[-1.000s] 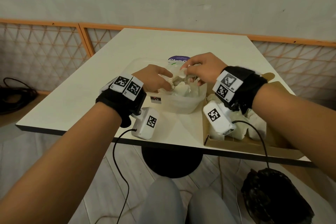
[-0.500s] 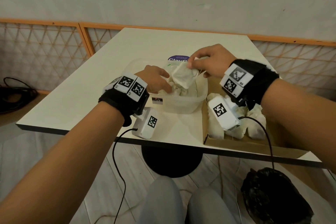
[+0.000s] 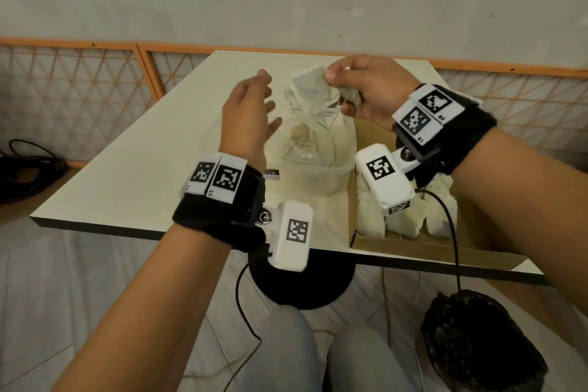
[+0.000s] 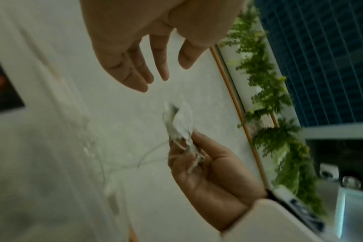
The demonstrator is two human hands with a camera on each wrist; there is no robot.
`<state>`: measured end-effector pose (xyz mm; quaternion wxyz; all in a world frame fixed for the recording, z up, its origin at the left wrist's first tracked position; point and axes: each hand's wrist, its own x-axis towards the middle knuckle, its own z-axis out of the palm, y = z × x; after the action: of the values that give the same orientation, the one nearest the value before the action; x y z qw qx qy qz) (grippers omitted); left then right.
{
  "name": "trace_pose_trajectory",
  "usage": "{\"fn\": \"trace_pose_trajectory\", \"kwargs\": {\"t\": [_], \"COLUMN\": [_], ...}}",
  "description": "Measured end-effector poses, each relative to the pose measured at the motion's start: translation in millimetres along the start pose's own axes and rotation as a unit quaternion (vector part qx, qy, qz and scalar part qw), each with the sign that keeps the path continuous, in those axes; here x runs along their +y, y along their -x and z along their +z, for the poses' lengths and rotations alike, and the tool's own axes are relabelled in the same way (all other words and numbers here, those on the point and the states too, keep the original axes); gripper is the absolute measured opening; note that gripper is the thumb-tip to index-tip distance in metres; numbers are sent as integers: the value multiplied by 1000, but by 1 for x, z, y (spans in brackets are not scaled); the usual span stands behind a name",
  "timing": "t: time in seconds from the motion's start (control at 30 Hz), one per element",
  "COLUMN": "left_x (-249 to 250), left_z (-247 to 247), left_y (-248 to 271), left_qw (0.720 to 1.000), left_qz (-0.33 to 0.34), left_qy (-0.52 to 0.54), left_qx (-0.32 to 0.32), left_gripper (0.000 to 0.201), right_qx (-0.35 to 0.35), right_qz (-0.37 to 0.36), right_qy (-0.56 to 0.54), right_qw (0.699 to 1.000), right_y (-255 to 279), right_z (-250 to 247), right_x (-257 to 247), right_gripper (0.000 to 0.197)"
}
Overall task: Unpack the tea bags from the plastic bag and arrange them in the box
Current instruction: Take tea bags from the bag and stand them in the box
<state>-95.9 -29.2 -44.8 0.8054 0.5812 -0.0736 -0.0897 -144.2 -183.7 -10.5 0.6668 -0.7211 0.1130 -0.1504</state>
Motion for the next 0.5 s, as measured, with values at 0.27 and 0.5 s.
{"fn": "trace_pose_trajectory", "kwargs": {"t": [0.27, 0.5], "left_x": [-6, -21], "left_z": [34, 72], "left_y": [21, 29], "left_qw": [920, 909], "left_qz": [-221, -264], "left_qy": [235, 233], "left_qx": [-222, -222], "left_gripper": [61, 44], "right_qx": [-84, -81], "right_qz": [-79, -91], "right_qy": [182, 318], "right_qw": [976, 940], "right_y": [23, 52], "right_z": [11, -32], "right_x": [11, 20], "right_gripper": [6, 35]}}
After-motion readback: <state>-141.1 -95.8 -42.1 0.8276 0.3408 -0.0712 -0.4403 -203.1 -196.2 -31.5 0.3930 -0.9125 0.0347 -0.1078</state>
